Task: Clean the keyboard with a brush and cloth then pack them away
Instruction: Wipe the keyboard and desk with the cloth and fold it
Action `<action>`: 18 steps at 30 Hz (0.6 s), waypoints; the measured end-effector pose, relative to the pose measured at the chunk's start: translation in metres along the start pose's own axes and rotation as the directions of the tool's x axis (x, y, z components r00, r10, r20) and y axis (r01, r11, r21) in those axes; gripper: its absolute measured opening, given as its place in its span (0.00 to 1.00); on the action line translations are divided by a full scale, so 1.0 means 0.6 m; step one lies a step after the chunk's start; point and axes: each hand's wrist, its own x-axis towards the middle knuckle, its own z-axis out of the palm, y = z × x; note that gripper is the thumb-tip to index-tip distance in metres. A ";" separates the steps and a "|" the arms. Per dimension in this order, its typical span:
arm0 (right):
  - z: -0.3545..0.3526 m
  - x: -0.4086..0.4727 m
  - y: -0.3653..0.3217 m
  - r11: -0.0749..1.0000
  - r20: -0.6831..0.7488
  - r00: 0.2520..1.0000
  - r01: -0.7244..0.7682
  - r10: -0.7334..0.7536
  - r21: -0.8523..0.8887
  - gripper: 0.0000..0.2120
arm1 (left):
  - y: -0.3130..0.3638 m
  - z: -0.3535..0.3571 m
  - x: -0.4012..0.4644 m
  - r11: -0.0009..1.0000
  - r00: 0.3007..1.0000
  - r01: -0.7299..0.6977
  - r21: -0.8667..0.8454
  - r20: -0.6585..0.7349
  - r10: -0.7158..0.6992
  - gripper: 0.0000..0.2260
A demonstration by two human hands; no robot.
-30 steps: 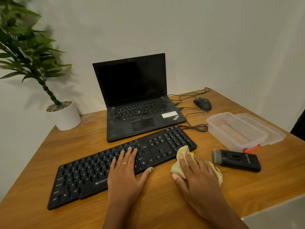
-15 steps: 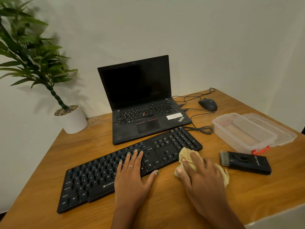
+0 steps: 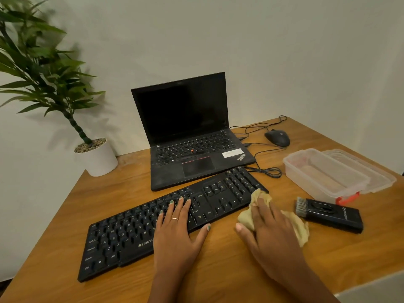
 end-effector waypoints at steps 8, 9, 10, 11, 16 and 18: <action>-0.009 0.013 0.009 0.997 -0.082 0.994 -0.077 0.076 -0.013 0.47 | 0.000 0.000 0.000 1.000 1.000 -0.005 0.010 -0.003 0.005 0.45; -0.007 0.011 0.000 0.998 -0.049 0.997 -0.067 0.067 0.001 0.47 | 0.000 0.000 0.000 1.000 1.000 -0.006 0.010 -0.003 0.006 0.44; 0.000 0.006 -0.009 1.000 -0.016 1.000 -0.016 0.016 0.010 0.45 | 0.001 -0.001 0.000 1.000 1.000 -0.005 0.008 -0.005 0.005 0.43; 0.000 0.000 -0.016 0.999 0.044 0.998 0.045 -0.045 -0.005 0.42 | 0.001 -0.001 0.001 1.000 1.000 -0.005 0.007 -0.005 0.005 0.43; -0.003 -0.008 -0.012 0.995 0.009 0.995 0.095 -0.095 -0.021 0.42 | 0.002 -0.002 0.000 1.000 1.000 -0.009 0.005 -0.017 0.010 0.43; -0.001 -0.011 -0.021 1.000 -0.026 0.999 0.025 -0.024 0.014 0.38 | 0.001 -0.001 0.000 1.000 1.000 -0.009 -0.001 -0.020 0.009 0.43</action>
